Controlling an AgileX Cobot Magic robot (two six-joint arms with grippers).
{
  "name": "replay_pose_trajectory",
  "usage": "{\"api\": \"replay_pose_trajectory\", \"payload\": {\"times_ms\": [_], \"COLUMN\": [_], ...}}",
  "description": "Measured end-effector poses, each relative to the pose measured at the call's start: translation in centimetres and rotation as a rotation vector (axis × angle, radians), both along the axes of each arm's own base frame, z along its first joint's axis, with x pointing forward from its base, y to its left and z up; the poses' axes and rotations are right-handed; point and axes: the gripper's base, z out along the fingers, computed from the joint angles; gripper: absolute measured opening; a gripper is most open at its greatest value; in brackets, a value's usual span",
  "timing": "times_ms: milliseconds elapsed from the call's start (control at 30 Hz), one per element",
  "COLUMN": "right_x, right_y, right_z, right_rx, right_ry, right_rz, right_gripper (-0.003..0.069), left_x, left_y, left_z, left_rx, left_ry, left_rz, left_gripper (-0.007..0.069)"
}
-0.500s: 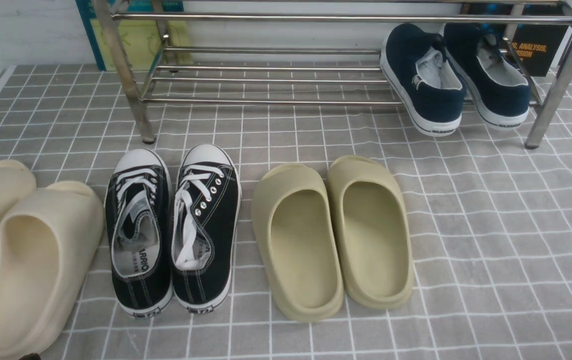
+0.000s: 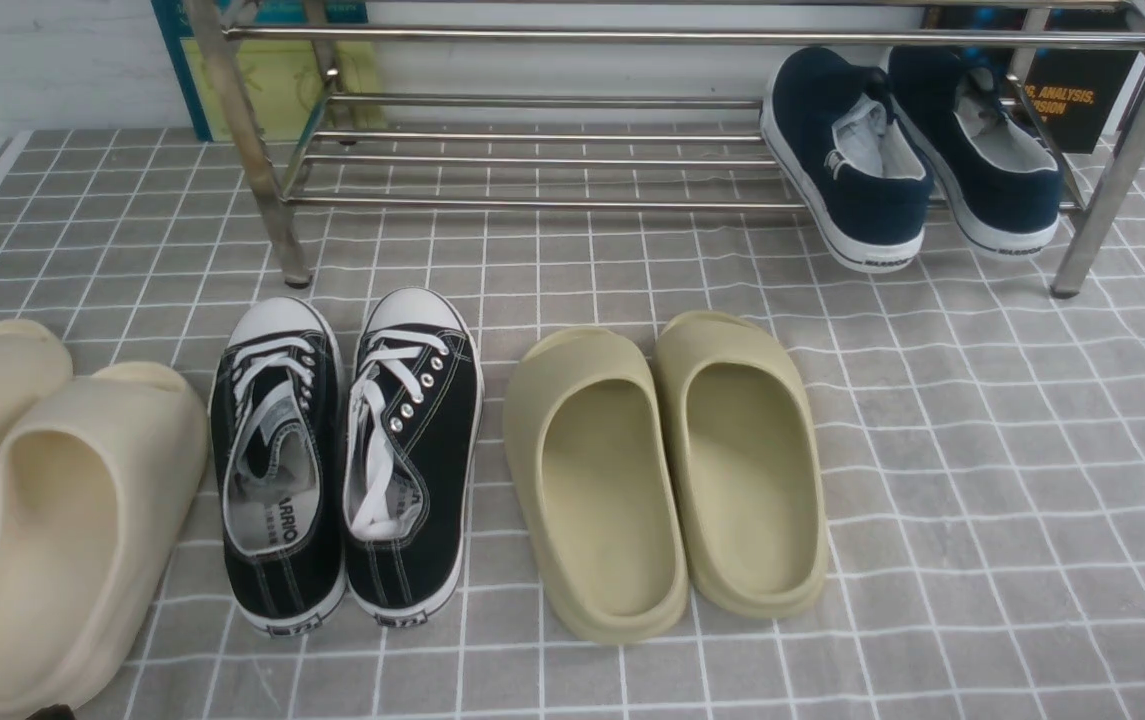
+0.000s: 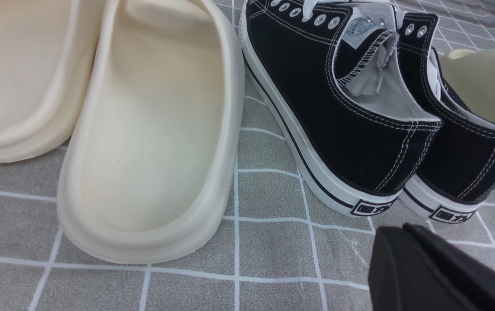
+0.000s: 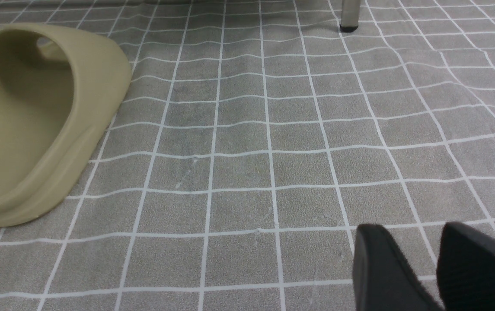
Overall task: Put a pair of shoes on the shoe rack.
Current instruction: Use the left arm to grab the shoe closest to it
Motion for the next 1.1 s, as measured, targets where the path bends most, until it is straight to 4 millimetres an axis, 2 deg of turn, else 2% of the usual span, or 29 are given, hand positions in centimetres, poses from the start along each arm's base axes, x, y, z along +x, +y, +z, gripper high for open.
{"api": "replay_pose_trajectory", "payload": {"times_ms": [933,1100], "right_x": [0.00,0.00], "right_y": [0.00,0.00], "right_z": [0.00,0.00], "right_rx": [0.000,0.000], "right_ry": [0.000,0.000], "right_rz": [0.000,0.000], "right_gripper": [0.0239,0.0239], "left_x": [0.02,0.21], "left_y": [0.06,0.14], "left_z": [0.05,0.68], "left_rx": [0.015,0.030], "left_ry": [-0.008,-0.081], "left_rz": [0.002,0.008], "left_gripper": [0.0022,0.0028]}}
